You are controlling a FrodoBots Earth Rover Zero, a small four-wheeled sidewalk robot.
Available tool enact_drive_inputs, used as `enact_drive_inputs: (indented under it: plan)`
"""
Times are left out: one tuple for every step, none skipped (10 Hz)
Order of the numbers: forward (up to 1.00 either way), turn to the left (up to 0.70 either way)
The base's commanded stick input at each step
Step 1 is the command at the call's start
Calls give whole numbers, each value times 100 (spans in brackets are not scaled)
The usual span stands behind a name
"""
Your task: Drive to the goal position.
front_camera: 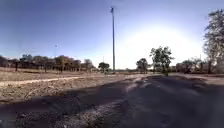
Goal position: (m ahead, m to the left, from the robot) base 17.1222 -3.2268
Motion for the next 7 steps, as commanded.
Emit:
enact_drive_inputs:
  plan:
    - [50, 0]
    - [50, 0]
    - [50, 0]
    - [50, 0]
    - [50, -1]
    - [50, -3]
    - [50, -8]
